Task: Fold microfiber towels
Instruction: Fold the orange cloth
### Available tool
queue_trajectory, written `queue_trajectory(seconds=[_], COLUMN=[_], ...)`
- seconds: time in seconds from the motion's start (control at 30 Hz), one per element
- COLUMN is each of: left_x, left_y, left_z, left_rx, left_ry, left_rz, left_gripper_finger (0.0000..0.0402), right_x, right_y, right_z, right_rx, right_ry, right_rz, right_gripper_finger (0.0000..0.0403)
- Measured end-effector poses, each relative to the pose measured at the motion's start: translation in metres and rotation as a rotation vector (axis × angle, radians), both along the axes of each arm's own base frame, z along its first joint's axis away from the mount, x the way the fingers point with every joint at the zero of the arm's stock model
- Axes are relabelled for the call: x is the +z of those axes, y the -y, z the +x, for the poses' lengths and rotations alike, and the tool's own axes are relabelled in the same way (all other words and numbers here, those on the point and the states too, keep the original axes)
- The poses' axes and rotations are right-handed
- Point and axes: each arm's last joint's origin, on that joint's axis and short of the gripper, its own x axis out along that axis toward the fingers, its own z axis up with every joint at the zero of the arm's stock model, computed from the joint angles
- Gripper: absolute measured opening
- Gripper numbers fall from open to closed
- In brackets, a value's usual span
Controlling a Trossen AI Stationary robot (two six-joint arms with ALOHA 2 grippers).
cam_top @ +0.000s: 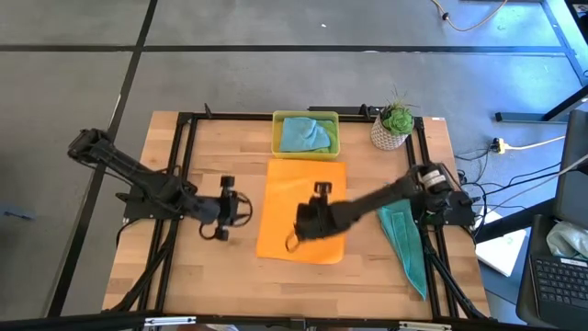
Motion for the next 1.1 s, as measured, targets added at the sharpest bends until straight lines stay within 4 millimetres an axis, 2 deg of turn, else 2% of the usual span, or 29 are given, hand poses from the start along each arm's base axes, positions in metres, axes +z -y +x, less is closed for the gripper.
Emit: queue_trajectory(seconds=[0.17,0.27,0.47,0.57,0.7,0.83,1.1], left_x=[0.000,-0.008,-0.036,-0.039,-0.035,-0.033,-0.040], left_y=[0.022,0.035,0.061,0.071,0.080,0.086,0.103], left_z=[-0.001,0.002,0.010,0.016,0.022,0.021,0.015], left_rx=[-0.029,-0.034,-0.001,0.002,-0.065,-0.126,-0.023], left_ry=[0.074,0.069,0.058,0.119,0.179,0.189,0.266], left_rz=[-0.006,-0.021,0.132,0.220,0.170,0.087,0.072], left_gripper_finger=[0.0142,0.0137,0.0121,0.0109,0.0095,0.0085,0.0079], right_x=[-0.004,-0.010,-0.006,-0.004,-0.001,0.007,0.014], right_y=[-0.062,-0.089,-0.113,-0.125,-0.144,-0.166,-0.199], right_z=[-0.033,-0.061,-0.104,-0.121,-0.140,-0.157,-0.167], right_rx=[0.025,0.061,-0.025,-0.038,-0.031,-0.020,0.032], right_ry=[0.134,0.159,0.237,0.284,0.337,0.345,0.406], right_rz=[-0.145,-0.218,-0.227,-0.213,-0.150,0.020,0.303], right_gripper_finger=[0.0034,0.0034,0.0035,0.0035,0.0035,0.0035,0.0051])
